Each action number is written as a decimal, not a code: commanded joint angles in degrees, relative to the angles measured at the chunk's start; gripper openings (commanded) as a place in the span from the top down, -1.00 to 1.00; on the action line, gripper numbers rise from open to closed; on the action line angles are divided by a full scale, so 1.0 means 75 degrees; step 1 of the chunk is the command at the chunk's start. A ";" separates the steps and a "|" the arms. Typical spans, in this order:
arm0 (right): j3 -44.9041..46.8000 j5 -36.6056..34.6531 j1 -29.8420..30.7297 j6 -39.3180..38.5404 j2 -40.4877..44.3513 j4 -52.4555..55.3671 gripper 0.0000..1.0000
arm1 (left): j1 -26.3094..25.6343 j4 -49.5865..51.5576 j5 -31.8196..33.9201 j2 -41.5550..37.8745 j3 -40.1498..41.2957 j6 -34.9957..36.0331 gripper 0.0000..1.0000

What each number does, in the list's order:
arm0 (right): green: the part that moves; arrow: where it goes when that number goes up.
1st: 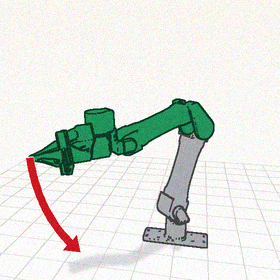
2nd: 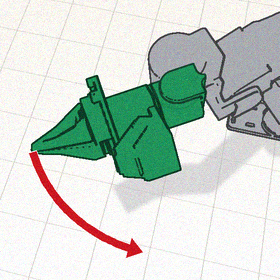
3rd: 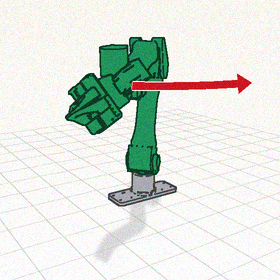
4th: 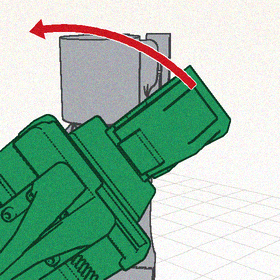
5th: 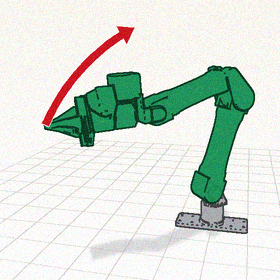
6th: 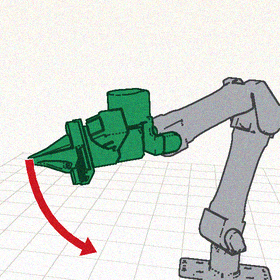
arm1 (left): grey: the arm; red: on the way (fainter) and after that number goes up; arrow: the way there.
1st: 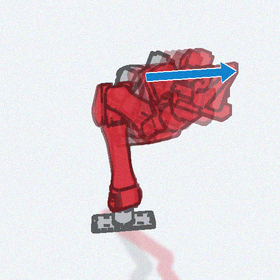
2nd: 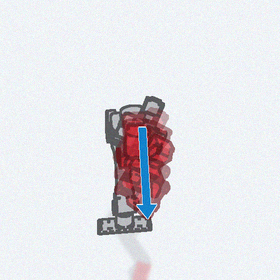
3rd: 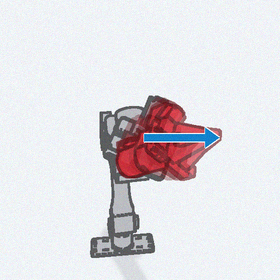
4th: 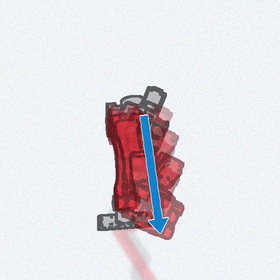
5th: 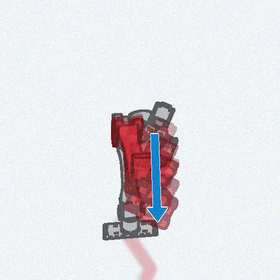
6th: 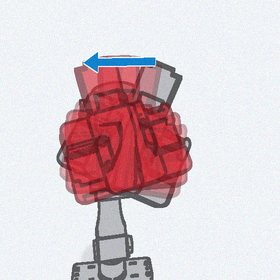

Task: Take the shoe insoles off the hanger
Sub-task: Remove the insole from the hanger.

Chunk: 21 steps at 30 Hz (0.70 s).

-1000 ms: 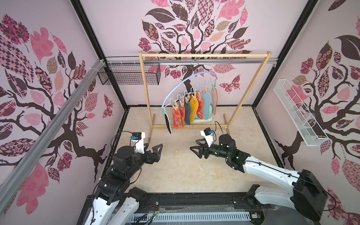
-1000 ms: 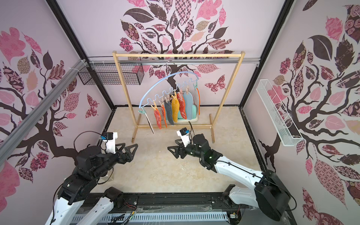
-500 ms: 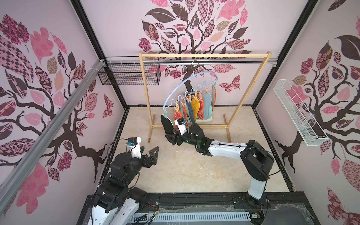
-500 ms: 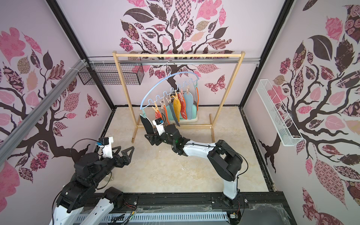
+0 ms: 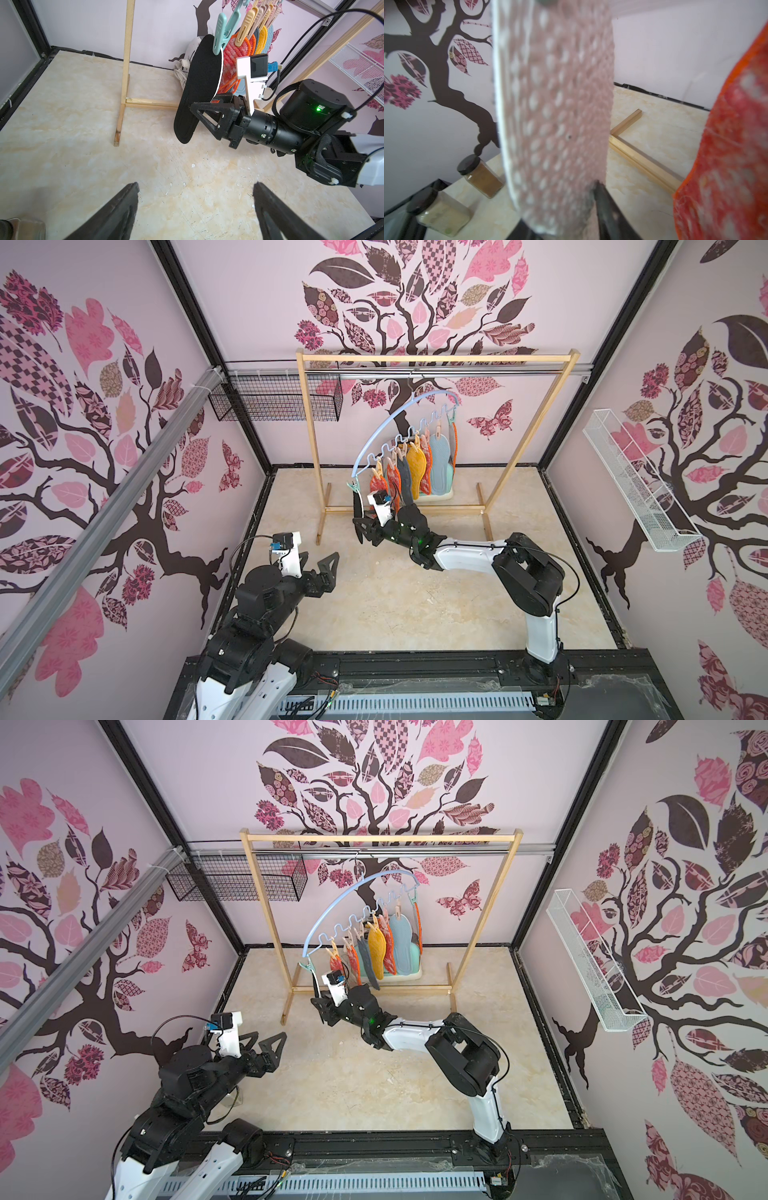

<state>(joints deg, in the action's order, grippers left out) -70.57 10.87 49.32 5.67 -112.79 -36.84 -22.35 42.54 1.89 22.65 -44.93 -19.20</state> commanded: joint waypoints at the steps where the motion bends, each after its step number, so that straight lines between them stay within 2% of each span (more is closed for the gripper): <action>1: 0.0030 0.0173 -0.0014 -0.0055 -0.0085 -0.0414 0.80 | 0.0056 -0.0037 -0.0046 -0.0022 0.0072 0.0105 -0.81; 3: 0.0258 0.0236 -0.0024 0.0004 0.0068 -0.0562 1.00 | 0.0052 -0.0043 -0.0044 -0.0044 0.0072 0.0088 -0.81; 7: 0.0918 0.0540 -0.0023 0.0064 0.0776 -0.0685 1.00 | 0.0056 -0.0046 -0.0143 -0.0076 0.0088 0.0098 -0.81; 10: 0.1439 0.0999 -0.0040 -0.0026 0.1598 -0.0240 1.00 | 0.0053 -0.0122 -0.0406 -0.0079 0.0106 0.0121 -0.81; 12: 0.1698 0.1274 -0.0054 -0.0099 0.2163 0.0304 1.00 | 0.0050 -0.0267 -0.1042 -0.0089 0.0124 0.0166 -0.81; 16: 0.2291 0.1747 -0.0085 -0.0372 0.3342 0.1527 1.00 | 0.0050 -0.1049 -0.2960 -0.0013 0.0330 0.0181 -0.79; 21: 0.3378 0.1703 -0.0246 -0.0416 0.4879 0.1966 1.00 | 0.0050 -0.1443 -0.4055 0.0516 0.0087 0.0083 -0.74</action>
<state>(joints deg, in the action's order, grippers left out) -48.25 22.41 48.47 3.57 -81.14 -26.94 -22.11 35.90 -20.27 25.08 -42.89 -18.61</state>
